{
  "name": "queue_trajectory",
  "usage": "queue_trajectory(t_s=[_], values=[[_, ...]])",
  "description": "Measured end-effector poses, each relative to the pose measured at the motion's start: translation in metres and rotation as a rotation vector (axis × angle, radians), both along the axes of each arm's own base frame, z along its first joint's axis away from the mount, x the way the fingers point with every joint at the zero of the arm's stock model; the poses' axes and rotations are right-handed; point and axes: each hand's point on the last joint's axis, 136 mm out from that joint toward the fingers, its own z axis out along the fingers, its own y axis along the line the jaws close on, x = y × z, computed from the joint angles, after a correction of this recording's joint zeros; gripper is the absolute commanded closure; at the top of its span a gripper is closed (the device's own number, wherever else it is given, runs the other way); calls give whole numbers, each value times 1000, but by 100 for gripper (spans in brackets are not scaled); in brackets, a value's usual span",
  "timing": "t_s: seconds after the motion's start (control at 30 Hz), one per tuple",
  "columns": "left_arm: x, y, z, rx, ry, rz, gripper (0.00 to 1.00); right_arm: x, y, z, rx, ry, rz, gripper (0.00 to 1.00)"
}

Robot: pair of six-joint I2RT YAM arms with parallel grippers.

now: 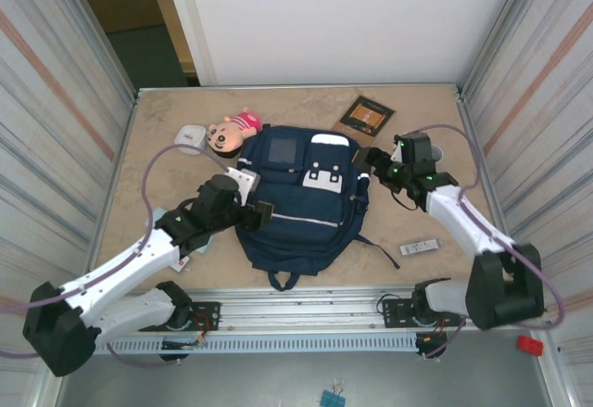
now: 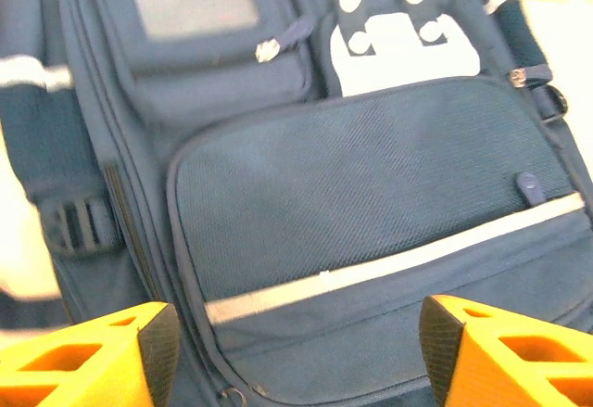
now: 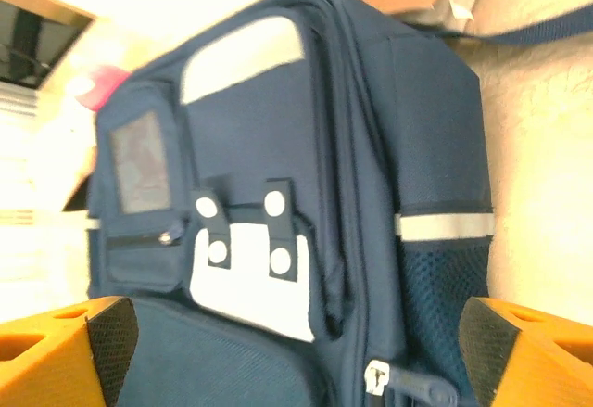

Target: Pack books, pencil case, and school supplies into a backpack

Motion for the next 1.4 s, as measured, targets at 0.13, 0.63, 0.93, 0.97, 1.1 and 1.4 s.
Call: queue_trajectory(t_s=[0.13, 0.63, 0.93, 0.97, 1.1, 1.4], values=[[-10, -17, 14, 75, -113, -241, 31, -26, -5, 18, 7, -61, 10, 7], [-27, -105, -79, 431, -124, -834, 14, -64, -6, -23, 27, 35, 18, 7], [-15, -117, -104, 489, -160, -888, 57, -64, 2, -22, 45, 17, 51, 7], [-16, -118, -106, 492, -159, -894, 75, -65, 3, -22, 44, 14, 55, 7], [-14, -121, -98, 480, -186, -899, 100, -65, 6, -19, 29, -20, 83, 11], [-6, -97, -11, 223, -218, -885, 100, -62, 12, 14, -51, -241, 202, 16]])
